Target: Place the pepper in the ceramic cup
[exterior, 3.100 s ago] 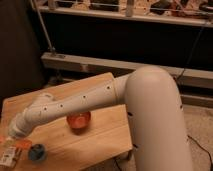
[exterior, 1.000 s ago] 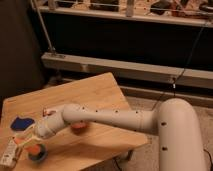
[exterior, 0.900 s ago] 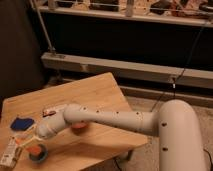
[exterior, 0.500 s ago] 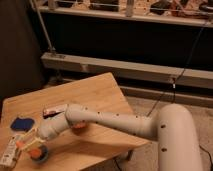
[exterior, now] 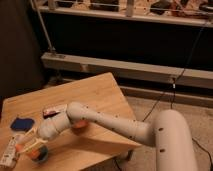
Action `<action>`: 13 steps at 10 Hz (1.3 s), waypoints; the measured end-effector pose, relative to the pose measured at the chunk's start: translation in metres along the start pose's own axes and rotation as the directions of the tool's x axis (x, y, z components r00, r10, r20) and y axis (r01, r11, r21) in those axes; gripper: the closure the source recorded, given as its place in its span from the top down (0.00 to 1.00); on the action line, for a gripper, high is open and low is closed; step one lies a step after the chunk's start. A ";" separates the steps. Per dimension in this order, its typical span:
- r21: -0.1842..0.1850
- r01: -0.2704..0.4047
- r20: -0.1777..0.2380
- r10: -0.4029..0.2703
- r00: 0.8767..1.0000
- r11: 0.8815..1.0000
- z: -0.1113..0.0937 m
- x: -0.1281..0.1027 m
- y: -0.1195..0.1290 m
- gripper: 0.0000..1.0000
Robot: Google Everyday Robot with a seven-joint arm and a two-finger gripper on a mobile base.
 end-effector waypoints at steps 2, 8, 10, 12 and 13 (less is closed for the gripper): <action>-0.018 0.023 -0.032 -0.023 0.999 1.000 -0.002 0.008 -0.002 0.80; -0.033 0.041 -0.098 -0.044 0.994 0.999 0.005 0.007 -0.013 0.80; -0.006 0.011 -0.094 -0.012 0.995 1.000 0.000 -0.010 -0.028 0.80; 0.026 -0.016 -0.135 0.019 0.991 1.000 -0.012 -0.019 -0.046 0.80; 0.050 -0.026 -0.170 0.034 0.985 0.998 -0.021 -0.021 -0.054 0.80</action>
